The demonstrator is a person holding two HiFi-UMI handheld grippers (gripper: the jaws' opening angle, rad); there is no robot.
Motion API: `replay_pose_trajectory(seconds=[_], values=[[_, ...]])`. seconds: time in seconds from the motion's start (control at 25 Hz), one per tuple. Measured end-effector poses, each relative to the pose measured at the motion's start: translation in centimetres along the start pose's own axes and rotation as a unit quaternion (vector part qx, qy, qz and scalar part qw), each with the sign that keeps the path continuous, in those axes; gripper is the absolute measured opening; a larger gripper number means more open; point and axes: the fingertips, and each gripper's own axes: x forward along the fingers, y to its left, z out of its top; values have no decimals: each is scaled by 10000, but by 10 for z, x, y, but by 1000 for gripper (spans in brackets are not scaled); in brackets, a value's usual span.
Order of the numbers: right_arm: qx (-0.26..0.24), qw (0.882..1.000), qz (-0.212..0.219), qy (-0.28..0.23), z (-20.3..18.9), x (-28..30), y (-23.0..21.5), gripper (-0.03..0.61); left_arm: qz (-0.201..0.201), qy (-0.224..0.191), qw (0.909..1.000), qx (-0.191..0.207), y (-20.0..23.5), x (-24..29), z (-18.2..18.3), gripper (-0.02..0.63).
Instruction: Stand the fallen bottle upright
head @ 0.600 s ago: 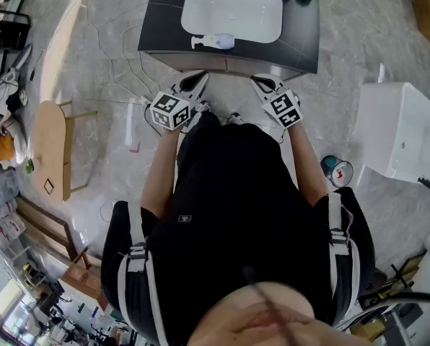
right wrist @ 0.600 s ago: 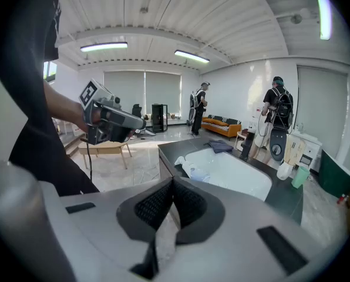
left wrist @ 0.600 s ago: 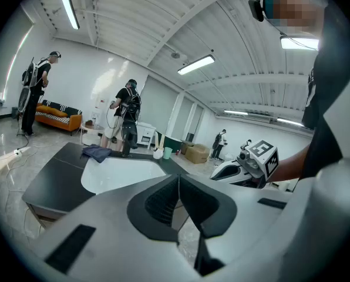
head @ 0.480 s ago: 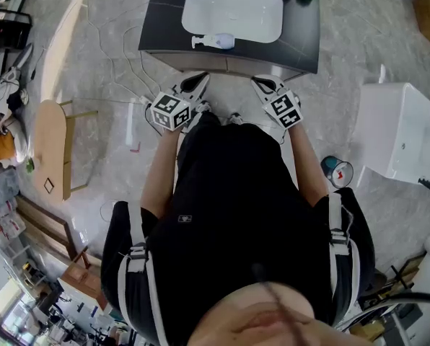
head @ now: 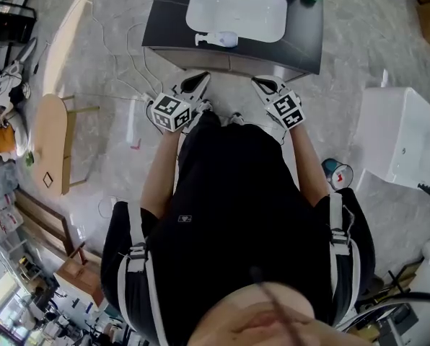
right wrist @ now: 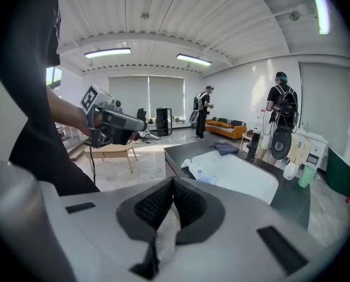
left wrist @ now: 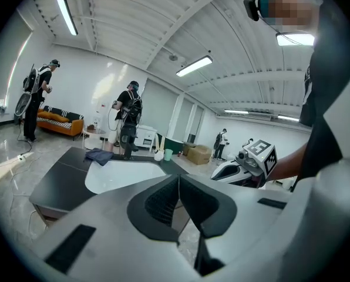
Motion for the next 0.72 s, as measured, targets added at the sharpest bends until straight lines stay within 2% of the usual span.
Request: replay_pose_trajectory(seconds=[0.28,0.44,0.72], values=[[-136,9991,375,153,-15,0,12,58,222,-13,9997,-86,5,-6,-9,15],[-264,9981,441,333,-26,-3,13,58,486,-90,9987,-122,12,-8,-8,15],[-432,9960,562,540,-35,-2,10,58,615,-153,9977,-230,15,-14,-9,15]])
